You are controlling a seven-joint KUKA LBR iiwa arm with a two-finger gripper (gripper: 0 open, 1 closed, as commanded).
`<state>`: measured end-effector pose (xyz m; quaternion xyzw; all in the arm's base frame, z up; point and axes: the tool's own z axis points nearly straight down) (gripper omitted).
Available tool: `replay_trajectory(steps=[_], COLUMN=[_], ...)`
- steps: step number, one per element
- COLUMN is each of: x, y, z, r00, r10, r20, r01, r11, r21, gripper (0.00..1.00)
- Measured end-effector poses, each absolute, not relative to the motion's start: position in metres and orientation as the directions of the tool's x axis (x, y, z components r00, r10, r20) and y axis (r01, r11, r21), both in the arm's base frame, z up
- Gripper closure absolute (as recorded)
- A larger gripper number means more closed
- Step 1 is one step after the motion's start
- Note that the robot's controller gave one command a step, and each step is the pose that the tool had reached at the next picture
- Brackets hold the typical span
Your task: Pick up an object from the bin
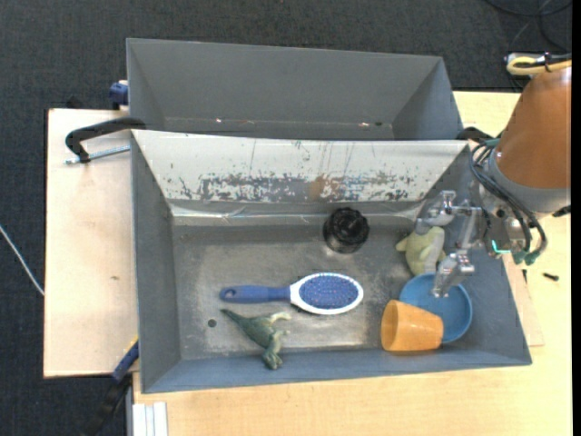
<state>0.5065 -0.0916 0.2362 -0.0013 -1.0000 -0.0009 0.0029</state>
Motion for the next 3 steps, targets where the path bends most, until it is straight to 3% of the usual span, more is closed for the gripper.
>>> replay_trajectory(steps=[1,2,3], x=[0.511,0.511,0.541], y=[-0.142,-0.142,-0.150], z=[0.079,0.084,0.238], r00=[-0.997,-0.997,-0.939], r10=[-0.078,-0.081,-0.343], r20=[-0.015,-0.012,-0.013], r01=[-0.078,-0.081,-0.343], r11=[0.997,0.997,0.939], r21=[-0.004,-0.004,-0.007], gripper=[0.00,1.00,1.00])
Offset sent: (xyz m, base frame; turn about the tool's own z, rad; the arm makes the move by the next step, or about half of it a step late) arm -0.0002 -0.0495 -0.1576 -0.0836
